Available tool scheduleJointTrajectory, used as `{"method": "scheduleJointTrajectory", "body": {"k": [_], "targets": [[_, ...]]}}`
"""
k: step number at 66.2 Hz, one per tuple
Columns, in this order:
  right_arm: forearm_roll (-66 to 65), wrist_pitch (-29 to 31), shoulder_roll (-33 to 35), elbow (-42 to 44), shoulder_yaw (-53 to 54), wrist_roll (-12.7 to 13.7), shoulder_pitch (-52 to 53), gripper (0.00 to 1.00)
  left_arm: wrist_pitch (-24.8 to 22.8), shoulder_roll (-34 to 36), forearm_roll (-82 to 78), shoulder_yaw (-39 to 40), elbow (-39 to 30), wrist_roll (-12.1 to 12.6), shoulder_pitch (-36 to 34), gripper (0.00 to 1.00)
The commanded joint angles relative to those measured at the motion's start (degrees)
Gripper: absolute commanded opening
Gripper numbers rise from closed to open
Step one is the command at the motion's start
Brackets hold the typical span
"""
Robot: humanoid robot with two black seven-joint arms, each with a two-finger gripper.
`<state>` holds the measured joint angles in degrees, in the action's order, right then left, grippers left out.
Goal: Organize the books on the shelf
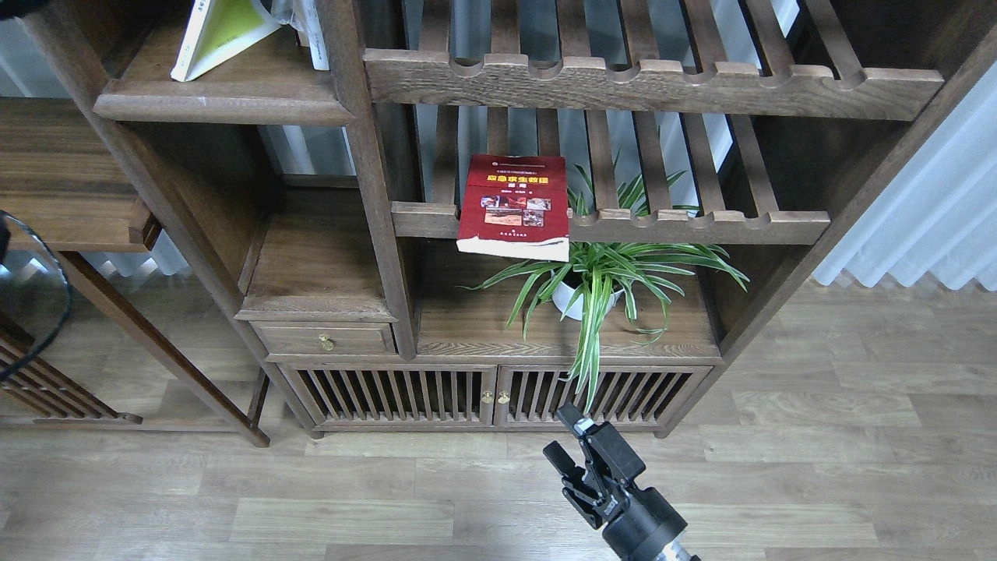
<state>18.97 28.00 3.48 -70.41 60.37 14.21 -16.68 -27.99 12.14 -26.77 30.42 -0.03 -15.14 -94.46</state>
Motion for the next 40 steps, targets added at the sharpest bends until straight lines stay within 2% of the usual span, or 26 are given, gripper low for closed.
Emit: {"method": "scheduleJointTrajectory", "body": {"k": [1,33,40], "targets": [[0.0,0.0,0.0,0.0,0.0,-0.1,-0.2,1.00,0.0,-0.4,1.7,-1.5,2.1,-0.6,0.5,0.04],[0.1,0.0,0.0,-0.2,0.6,-0.1,-0.5,1.00,0.0,-0.5,3.7,-2.0,3.1,-0.8,7.6,0.04],[0.1,0.0,0.0,-0.3,1.2,-0.1,-0.7,1.00,0.0,-0.5,3.7,-2.2,2.9,-1.6,9.0,0.04]]}}
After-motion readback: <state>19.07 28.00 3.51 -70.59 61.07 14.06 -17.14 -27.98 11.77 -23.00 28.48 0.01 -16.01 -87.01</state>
